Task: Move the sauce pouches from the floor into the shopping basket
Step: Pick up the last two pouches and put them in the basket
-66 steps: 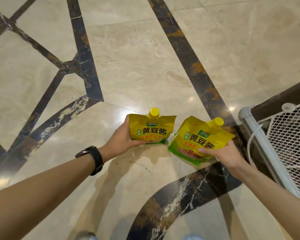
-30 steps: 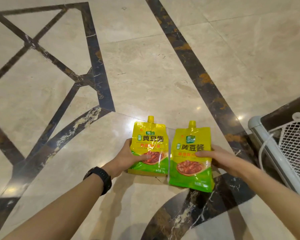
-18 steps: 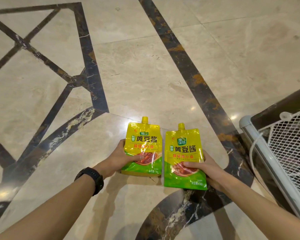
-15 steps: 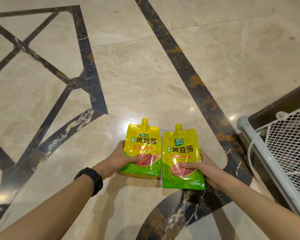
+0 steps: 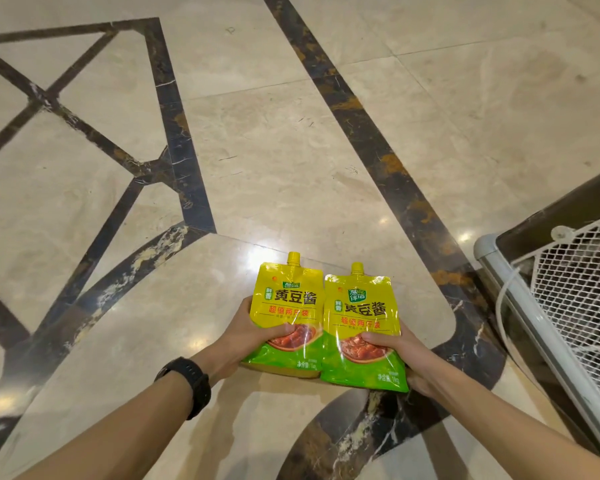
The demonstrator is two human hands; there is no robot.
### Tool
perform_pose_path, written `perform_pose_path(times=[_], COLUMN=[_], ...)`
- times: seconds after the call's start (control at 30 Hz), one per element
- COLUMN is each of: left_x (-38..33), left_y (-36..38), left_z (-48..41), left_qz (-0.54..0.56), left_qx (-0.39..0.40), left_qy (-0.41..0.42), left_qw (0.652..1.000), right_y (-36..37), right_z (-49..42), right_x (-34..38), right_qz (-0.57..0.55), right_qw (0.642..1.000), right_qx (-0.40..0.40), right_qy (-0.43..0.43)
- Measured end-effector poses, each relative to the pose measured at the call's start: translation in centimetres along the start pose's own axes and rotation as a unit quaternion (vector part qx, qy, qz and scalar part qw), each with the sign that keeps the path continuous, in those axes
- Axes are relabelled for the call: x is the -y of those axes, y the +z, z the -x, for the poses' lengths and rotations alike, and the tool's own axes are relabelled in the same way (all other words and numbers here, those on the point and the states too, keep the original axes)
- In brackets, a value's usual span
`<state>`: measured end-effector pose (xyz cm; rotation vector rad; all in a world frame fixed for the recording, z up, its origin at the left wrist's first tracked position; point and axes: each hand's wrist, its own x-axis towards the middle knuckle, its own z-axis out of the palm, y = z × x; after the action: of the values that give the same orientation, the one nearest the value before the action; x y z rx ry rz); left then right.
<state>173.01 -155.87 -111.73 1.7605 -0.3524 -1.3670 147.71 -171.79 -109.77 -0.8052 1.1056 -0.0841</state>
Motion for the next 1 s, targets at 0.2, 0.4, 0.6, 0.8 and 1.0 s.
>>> perform_pose_path(times=[0.2,0.4,0.6,0.8,1.0], left_x=[-1.3,-7.9,-20.8,-37.0,-51.8], left_y=[-0.7,-2.0,-2.7,-2.8,-2.0], left_z=[1.9,8.8,21.5,37.1,51.8], left_qz=[0.018,0.007,0.021,0.030,0.008], left_qx=[0.036,-0.017,-0.051,-0.068,-0.052], left_qy=[0.002,0.031,0.056,0.063,0.089], left_qw=[0.999,0.999,0.997,0.995,0.995], right_y=[0.8,3.9,7.4,11.6,14.2], right_z=[2.0,8.7,21.6,38.9,56.4], right_x=[1.0,6.3,16.6,29.4,39.4], right_qz=[-0.004,0.016,0.012,0.018,-0.037], right_qw=[1.000,0.999,0.999,0.997,0.995], right_qx=[0.021,0.029,0.032,0.016,0.030], right_qy=[0.015,-0.021,-0.042,-0.079,-0.085])
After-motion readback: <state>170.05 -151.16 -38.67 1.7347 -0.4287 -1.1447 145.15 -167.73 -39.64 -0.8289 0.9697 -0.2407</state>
